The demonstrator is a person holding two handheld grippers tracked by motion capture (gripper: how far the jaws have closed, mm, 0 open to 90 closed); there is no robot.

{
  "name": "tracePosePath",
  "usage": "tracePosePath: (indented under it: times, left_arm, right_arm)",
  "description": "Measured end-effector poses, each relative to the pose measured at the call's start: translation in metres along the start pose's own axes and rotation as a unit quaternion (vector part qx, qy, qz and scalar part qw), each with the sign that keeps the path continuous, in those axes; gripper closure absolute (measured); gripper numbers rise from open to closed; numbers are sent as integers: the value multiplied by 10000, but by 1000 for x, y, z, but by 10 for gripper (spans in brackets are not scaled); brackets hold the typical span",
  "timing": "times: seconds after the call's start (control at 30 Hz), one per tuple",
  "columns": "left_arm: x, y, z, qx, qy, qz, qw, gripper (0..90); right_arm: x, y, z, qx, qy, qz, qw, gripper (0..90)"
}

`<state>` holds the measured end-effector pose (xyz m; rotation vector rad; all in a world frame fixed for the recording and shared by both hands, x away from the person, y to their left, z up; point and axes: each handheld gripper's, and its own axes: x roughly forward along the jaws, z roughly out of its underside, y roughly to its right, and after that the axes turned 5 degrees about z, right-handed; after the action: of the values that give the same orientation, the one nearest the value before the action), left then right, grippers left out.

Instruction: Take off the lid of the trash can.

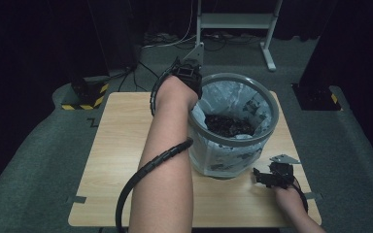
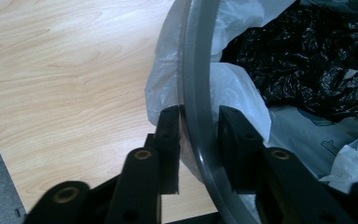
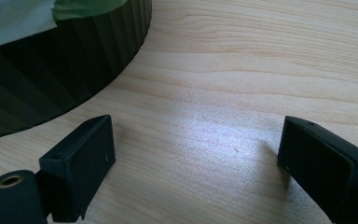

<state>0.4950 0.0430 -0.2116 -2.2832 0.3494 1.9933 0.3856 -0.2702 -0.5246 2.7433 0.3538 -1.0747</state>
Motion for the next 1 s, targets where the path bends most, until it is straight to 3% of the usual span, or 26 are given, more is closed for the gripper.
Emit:
tracePosePath:
  times: [0.2,0.3,0.47,0.6,1.0]
  left_arm:
    - [-7,2,0,-11,145,-12,9999,725]
    - [-12,0,0,-104,375,6,9992,734]
    - [-21,-2,-3,-202,481,103,9986,751]
    - [-28,-1,-5,-194,642,63,9977,766]
    - [-52,1,-5,-150,1018,332,9941,777]
  right_arm:
    - [0,0,0,-10,-6,5,10000,105]
    - [0,0,0,-6,-9,4,10000,105]
    - [0,0,0,-13,-5,5,10000,105]
    - [0,0,0,-19,1,-15,10000,105]
    - [0,0,0,-25,2,-13,10000,105]
